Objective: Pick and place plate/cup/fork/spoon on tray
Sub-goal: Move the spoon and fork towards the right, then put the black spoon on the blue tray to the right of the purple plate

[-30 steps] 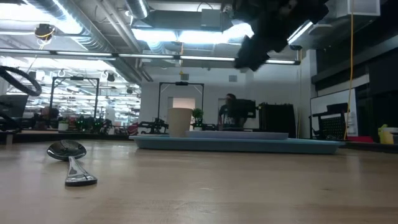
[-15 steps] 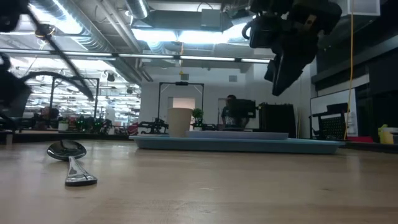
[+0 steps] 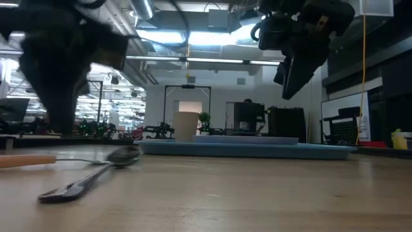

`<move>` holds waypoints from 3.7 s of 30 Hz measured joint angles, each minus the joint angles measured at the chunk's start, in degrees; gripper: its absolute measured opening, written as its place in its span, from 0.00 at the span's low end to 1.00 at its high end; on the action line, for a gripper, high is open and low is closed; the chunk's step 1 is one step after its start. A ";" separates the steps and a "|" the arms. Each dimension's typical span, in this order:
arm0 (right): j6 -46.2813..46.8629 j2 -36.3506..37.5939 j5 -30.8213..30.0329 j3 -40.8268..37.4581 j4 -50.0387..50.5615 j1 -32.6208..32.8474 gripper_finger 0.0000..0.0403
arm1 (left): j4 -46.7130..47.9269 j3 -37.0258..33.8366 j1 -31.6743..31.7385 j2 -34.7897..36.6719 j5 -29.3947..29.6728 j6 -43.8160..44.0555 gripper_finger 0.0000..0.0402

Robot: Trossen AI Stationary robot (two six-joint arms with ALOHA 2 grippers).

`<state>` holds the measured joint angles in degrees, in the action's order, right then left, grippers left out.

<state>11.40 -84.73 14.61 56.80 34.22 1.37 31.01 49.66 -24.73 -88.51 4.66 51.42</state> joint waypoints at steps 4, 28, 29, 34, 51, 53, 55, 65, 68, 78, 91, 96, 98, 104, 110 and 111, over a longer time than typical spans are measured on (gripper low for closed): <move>-0.12 -0.01 0.00 0.00 0.04 0.00 0.24 | 8.74 4.71 -1.25 0.07 -1.91 1.62 0.00; -2.83 0.00 -0.04 0.00 1.40 0.44 0.24 | 3.34 21.93 -1.00 -18.60 0.71 -7.49 0.00; -2.74 0.00 -0.02 0.00 1.55 0.45 0.24 | 4.39 22.65 -0.57 -18.58 0.20 -8.12 0.00; -3.01 0.00 -0.02 -0.01 3.65 0.44 0.24 | 13.14 24.53 -1.43 -18.55 -4.21 -6.80 0.00; -4.15 0.02 -0.01 -0.04 5.41 0.46 0.24 | 8.30 26.67 1.19 -25.73 -1.77 -14.17 0.00; -4.11 0.02 -0.02 -0.05 5.35 0.46 0.24 | 4.08 29.27 2.72 -26.17 3.04 -16.27 0.00; -4.11 0.05 0.00 -0.07 5.36 0.46 0.24 | 4.50 31.61 3.97 -25.42 5.38 -18.92 0.00; -4.17 0.05 0.00 -0.07 6.16 1.85 0.24 | 26.25 36.48 2.99 -24.85 5.72 -17.40 0.00; -4.17 0.05 -0.02 -0.07 6.17 2.85 0.24 | 40.02 36.97 1.52 -24.86 5.53 -13.54 0.00; -4.08 0.05 -0.04 -0.07 5.55 6.56 0.24 | 45.68 29.05 -6.40 -6.72 13.59 -21.75 0.00; 0.29 0.05 -0.07 -0.07 -0.02 8.27 0.24 | -10.17 -22.54 1.37 40.58 26.28 -32.44 0.00; -1.33 0.05 -0.17 -0.07 -2.51 8.26 0.24 | -35.41 -37.17 5.65 51.70 25.84 -47.24 0.00; -1.16 0.05 -0.16 -0.07 -3.36 8.26 0.24 | -38.51 -40.52 7.20 55.71 25.78 -50.60 0.00; -1.31 0.05 -0.15 -0.07 -5.39 8.26 0.24 | -39.31 -45.83 13.86 66.81 15.68 -54.41 0.00; -1.35 0.05 -0.15 -0.05 -7.63 8.26 0.24 | -37.64 -47.14 21.87 72.54 7.57 -58.48 0.00; -1.33 0.05 -0.15 -0.04 -7.86 8.26 0.24 | -35.97 -47.17 23.16 73.15 6.17 -58.17 0.00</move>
<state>10.06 -84.68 14.46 56.75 26.36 9.63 -4.96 2.49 -1.58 -15.36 10.83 -6.75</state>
